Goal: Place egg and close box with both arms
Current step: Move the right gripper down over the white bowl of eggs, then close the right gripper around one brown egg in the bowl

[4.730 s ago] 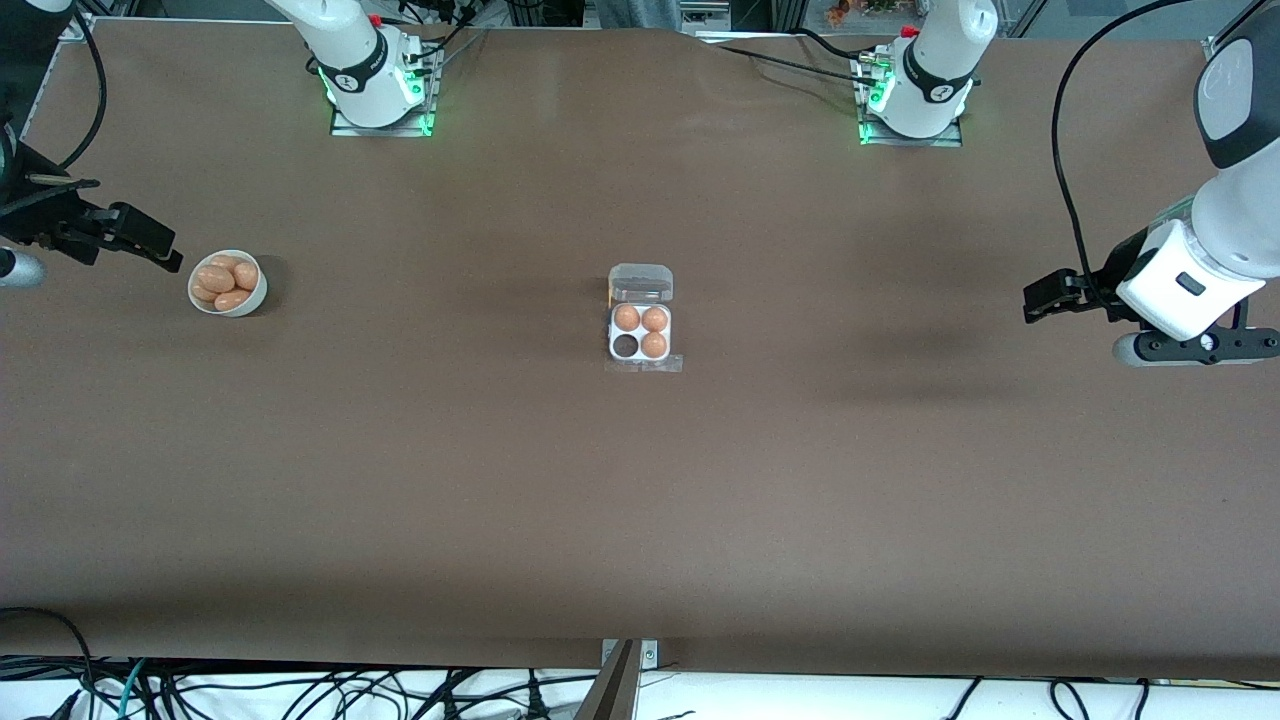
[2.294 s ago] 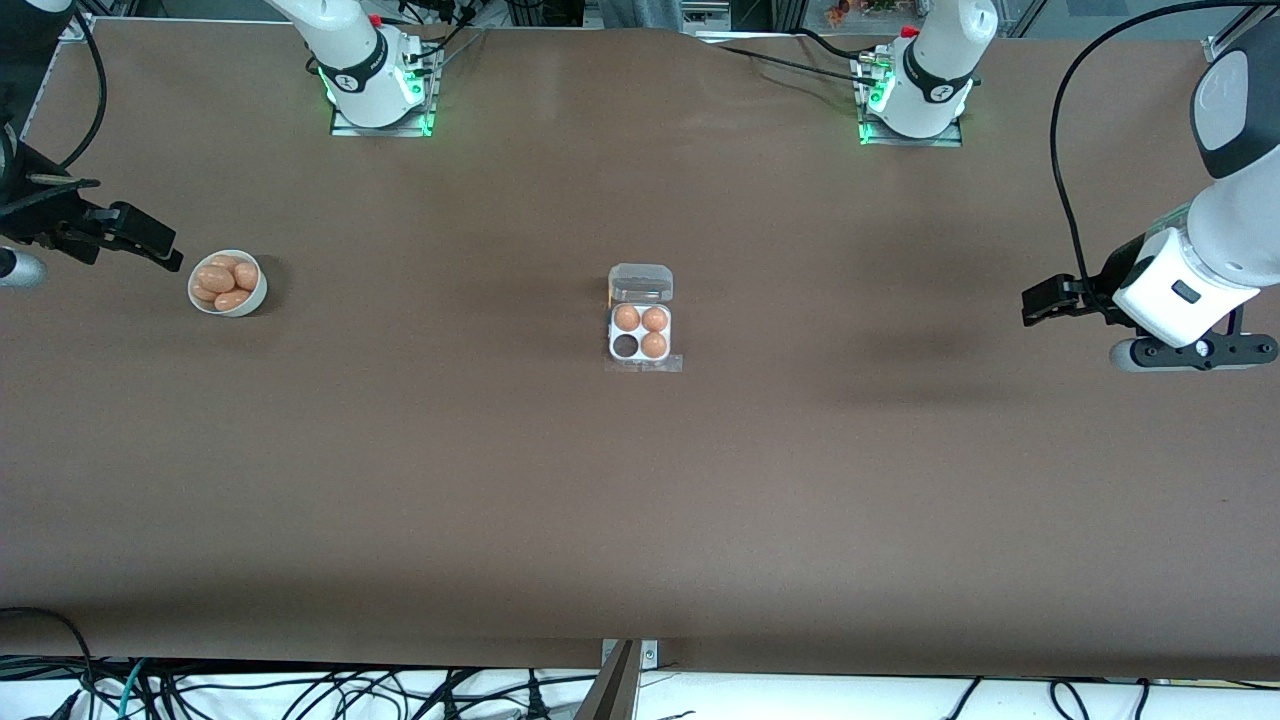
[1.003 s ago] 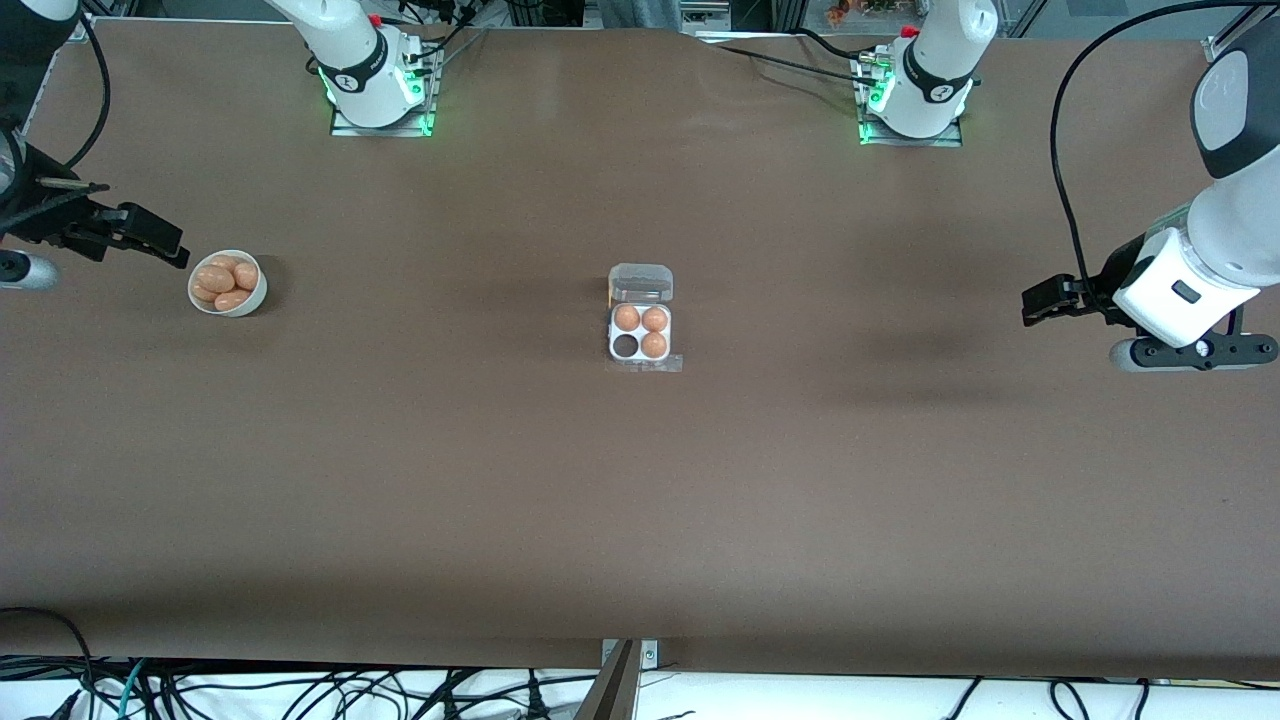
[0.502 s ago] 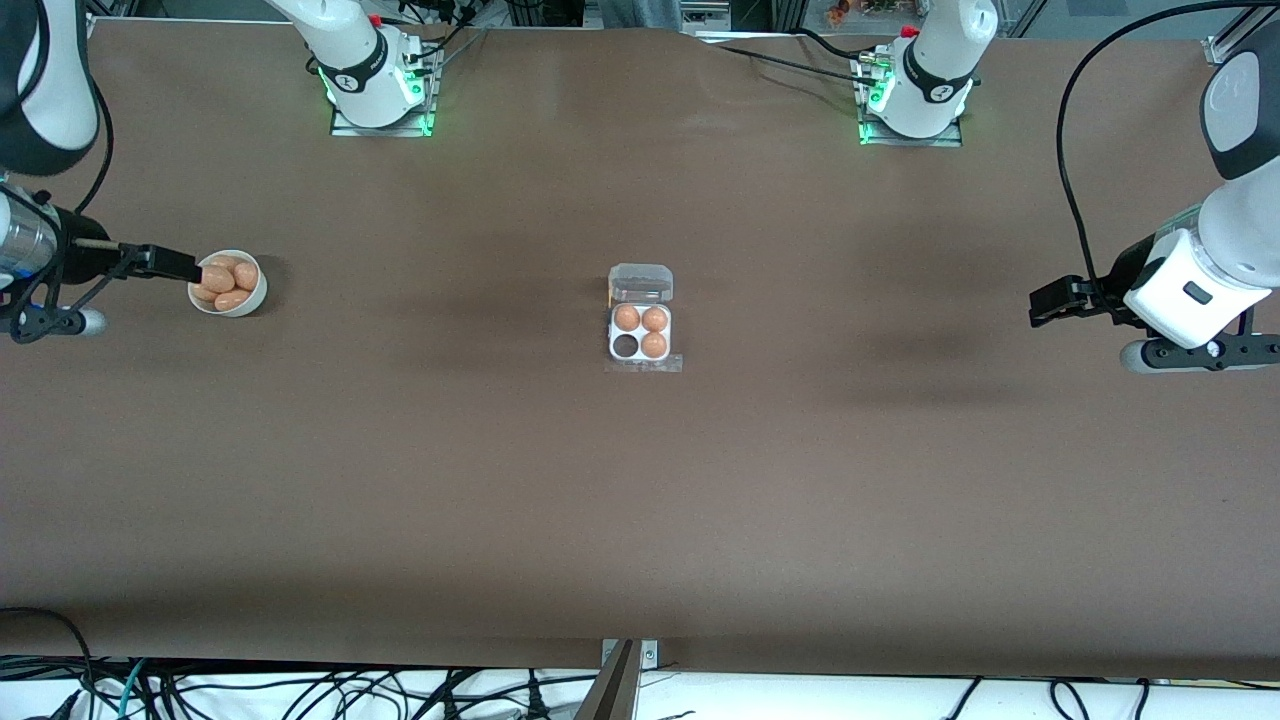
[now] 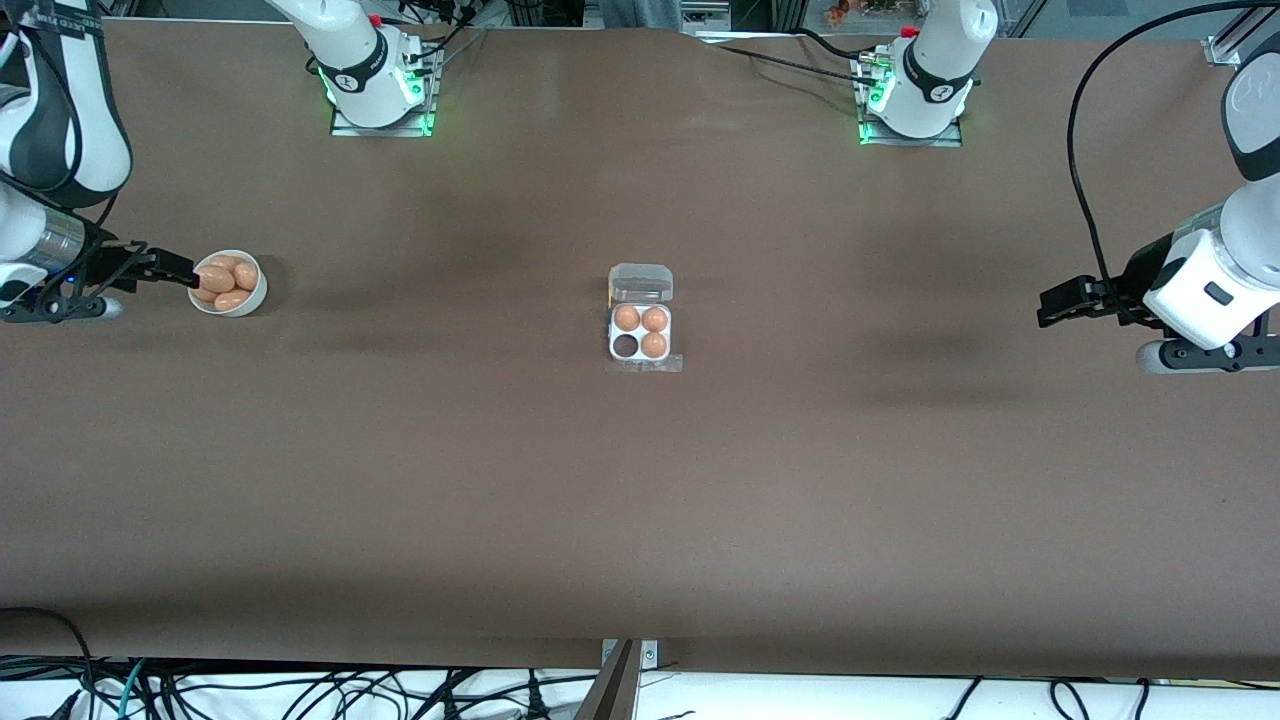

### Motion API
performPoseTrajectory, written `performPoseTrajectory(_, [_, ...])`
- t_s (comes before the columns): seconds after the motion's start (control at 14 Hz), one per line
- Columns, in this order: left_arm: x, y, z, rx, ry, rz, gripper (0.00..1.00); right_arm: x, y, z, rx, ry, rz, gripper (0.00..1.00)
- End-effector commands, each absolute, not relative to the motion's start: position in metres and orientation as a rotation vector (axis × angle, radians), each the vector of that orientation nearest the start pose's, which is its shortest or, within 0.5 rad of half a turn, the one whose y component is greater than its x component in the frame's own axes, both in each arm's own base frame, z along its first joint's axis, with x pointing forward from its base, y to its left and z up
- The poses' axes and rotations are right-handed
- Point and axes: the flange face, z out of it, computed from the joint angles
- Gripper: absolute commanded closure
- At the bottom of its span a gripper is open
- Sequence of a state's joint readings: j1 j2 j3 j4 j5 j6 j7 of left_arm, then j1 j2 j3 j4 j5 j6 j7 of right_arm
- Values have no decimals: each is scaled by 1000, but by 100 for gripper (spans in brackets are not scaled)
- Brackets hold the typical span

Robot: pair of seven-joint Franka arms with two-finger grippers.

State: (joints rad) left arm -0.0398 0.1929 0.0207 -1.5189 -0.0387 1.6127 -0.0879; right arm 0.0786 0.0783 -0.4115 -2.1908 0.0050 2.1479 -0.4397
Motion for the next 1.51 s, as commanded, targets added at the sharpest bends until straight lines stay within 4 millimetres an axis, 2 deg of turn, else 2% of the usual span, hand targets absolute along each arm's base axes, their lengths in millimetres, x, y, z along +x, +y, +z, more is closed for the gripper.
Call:
performPoseTrajectory(0.0, [613, -16, 545, -3189, -81, 140, 0, 475, -181, 327, -3096, -231, 134, 0])
performPoseTrajectory(0.22, [613, -16, 545, -3189, -81, 140, 0, 465, -188, 296, -3091, -290, 172, 0])
performPoseTrajectory(0.5, [613, -17, 545, -3189, -79, 140, 0, 459, -191, 264, -3073, -332, 270, 0])
performPoseTrajectory(0.86, [613, -17, 544, -3189, -79, 143, 0, 457, -193, 247, -3064, -311, 304, 0])
performPoseTrajectory(1.22, [613, -17, 545, -3189, -79, 140, 0, 453, -201, 240, -3053, -323, 323, 0])
performPoseTrajectory(1.43, [613, -17, 544, -3189, -79, 143, 0, 452, -202, 234, -3048, -309, 336, 8])
